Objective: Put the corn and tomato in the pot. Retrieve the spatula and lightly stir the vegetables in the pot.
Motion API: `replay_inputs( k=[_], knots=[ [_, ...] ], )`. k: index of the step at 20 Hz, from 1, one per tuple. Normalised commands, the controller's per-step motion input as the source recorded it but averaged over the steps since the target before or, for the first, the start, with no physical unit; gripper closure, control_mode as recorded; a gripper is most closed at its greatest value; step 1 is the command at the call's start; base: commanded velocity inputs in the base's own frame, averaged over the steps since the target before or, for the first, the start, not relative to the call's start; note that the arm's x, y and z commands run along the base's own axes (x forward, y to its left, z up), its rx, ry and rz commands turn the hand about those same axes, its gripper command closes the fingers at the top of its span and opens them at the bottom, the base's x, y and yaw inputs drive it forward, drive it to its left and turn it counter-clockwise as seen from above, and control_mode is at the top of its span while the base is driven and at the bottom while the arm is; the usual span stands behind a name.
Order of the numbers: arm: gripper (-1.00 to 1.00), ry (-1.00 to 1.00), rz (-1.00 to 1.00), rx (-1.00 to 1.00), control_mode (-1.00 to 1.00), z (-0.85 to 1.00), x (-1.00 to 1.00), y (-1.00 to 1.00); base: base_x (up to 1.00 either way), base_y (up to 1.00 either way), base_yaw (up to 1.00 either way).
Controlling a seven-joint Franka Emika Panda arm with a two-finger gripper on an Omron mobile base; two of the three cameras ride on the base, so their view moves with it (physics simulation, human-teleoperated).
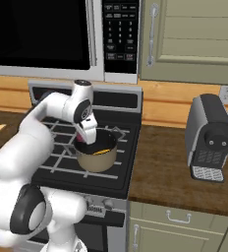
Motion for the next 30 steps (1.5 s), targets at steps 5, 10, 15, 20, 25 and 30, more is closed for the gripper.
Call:
replay_inputs(
  k=[5,10,15,20,25,30],
  knots=[
    [1.00,0.00,-0.09,-0.09,-1.00,-0.62,0.73,-0.73,0.00,0.00,0.00],
    [1.00,-0.01,0.00,-0.02,-1.00,-0.38,0.29,0.02,0.00,0.00,0.00],
    [1.00,0.00,0.00,0.00,-1.00,-0.23,0.12,0.00,0.00,0.00,0.00],
    [1.00,0.00,0.00,0.00,-1.00,-0.27,0.19,0.00,0.00,0.00,0.00],
    [1.00,0.01,0.00,0.00,-1.00,-0.20,0.10,0.00,0.00,0.00,0.00],
    [-1.00,0.00,0.00,0.00,-1.00,-0.03,0.00,0.00,0.00,0.00,0.00]
  ],
)
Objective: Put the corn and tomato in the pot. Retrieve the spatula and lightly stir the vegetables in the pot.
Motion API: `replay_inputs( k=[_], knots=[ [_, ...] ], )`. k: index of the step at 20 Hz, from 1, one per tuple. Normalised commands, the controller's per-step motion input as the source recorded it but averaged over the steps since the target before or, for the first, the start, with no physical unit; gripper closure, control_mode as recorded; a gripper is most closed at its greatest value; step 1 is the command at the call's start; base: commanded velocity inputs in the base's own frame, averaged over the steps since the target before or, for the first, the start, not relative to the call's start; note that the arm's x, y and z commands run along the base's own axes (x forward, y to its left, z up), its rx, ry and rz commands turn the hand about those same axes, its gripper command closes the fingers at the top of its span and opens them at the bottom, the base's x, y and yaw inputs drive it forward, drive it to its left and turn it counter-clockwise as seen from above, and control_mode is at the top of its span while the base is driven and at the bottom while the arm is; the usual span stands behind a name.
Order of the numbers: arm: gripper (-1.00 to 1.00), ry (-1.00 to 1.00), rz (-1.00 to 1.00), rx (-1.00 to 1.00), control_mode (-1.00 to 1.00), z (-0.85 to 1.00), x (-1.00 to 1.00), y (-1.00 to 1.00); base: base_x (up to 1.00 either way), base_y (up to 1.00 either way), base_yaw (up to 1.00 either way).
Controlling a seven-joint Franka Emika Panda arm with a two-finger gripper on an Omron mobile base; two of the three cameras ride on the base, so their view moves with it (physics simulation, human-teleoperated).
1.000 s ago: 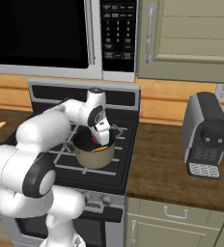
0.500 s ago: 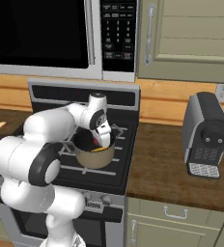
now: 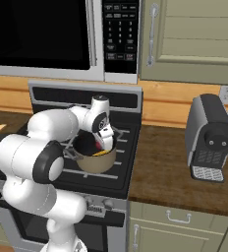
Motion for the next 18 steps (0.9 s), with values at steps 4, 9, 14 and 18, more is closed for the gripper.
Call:
replay_inputs(
  k=[4,9,14,18],
  knots=[
    [-1.00,0.00,0.00,0.00,-1.00,0.01,0.00,0.00,0.00,0.00,0.00],
    [-1.00,0.00,0.00,0.00,-1.00,0.16,-0.01,0.00,0.00,0.00,0.00],
    [-1.00,0.00,0.00,0.00,-1.00,0.33,-0.02,-0.01,0.00,0.00,0.00],
    [-1.00,-0.04,0.00,0.00,-1.00,0.60,-0.12,0.34,0.00,0.00,0.00]
  ],
)
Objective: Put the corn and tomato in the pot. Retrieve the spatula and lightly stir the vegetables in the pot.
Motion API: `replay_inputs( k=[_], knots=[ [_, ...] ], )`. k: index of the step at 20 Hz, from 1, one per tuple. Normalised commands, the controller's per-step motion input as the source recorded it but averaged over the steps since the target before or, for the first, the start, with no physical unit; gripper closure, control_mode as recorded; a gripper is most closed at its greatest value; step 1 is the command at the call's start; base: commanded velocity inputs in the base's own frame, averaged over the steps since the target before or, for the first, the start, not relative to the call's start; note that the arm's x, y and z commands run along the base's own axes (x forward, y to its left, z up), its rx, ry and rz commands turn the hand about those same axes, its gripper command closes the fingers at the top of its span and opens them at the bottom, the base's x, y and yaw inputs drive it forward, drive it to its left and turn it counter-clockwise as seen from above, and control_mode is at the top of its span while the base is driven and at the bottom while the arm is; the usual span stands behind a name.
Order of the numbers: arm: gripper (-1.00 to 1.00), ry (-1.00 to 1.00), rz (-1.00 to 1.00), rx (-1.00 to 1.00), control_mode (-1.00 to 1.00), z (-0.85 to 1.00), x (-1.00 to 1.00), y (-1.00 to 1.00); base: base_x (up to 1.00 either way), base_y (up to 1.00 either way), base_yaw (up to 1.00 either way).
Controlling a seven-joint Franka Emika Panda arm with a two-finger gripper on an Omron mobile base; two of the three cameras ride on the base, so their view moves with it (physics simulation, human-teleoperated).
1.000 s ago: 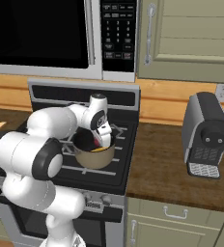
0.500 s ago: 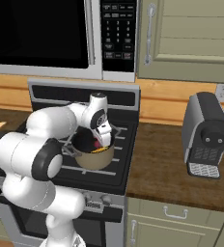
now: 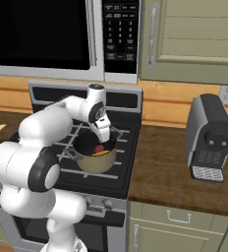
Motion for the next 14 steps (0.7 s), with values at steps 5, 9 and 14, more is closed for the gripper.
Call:
replay_inputs(
  k=[5,9,14],
  knots=[
    [-1.00,-0.10,0.08,0.00,-1.00,0.53,-0.15,0.86,0.00,0.00,0.00],
    [-1.00,-0.13,0.14,0.00,-1.00,0.28,0.00,1.00,0.00,0.00,0.00],
    [-1.00,-0.02,0.33,-0.08,-1.00,-0.02,0.00,1.00,0.00,0.00,0.00]
  ],
)
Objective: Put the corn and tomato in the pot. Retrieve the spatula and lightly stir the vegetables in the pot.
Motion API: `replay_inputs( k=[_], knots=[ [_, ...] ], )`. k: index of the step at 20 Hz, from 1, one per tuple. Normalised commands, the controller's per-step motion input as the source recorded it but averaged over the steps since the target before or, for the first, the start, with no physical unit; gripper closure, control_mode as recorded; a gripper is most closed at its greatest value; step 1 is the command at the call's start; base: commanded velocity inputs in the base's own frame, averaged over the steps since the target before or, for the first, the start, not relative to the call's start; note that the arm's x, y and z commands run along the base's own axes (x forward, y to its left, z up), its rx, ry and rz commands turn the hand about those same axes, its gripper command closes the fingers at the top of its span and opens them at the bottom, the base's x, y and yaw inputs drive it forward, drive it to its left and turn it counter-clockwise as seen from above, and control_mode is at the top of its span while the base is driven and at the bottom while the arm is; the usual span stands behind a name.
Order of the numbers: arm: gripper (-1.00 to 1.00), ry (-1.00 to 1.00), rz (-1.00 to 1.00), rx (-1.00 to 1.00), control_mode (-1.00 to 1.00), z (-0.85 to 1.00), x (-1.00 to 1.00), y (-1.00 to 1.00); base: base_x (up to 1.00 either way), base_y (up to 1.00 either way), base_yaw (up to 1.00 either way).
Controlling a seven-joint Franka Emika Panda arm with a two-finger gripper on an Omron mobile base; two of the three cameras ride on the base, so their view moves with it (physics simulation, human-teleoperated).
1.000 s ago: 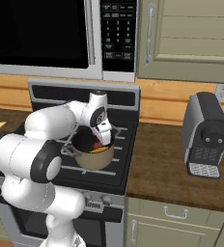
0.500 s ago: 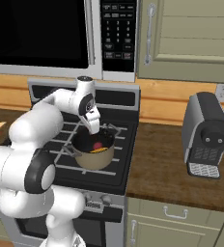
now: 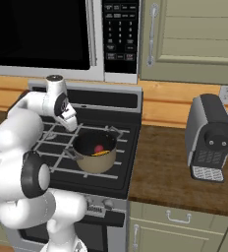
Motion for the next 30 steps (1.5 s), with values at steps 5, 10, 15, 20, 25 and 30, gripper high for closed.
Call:
replay_inputs(
  k=[5,10,15,20,25,30],
  knots=[
    [-1.00,0.01,0.39,-0.12,-1.00,-0.22,0.00,0.92,0.00,0.00,0.00],
    [-1.00,0.00,0.05,-0.10,-1.00,-0.02,0.00,0.19,0.00,0.00,0.00],
    [-1.00,0.00,0.15,-0.02,-1.00,-0.08,0.00,0.77,0.00,0.00,0.00],
    [-1.00,0.00,0.19,0.00,-1.00,-0.01,0.00,1.00,0.00,0.00,0.00],
    [-1.00,0.00,0.11,0.00,-1.00,-0.12,0.01,1.00,0.00,0.00,0.00],
    [-1.00,0.00,0.00,-0.04,-1.00,-0.28,0.06,1.00,0.00,0.00,0.00]
  ],
)
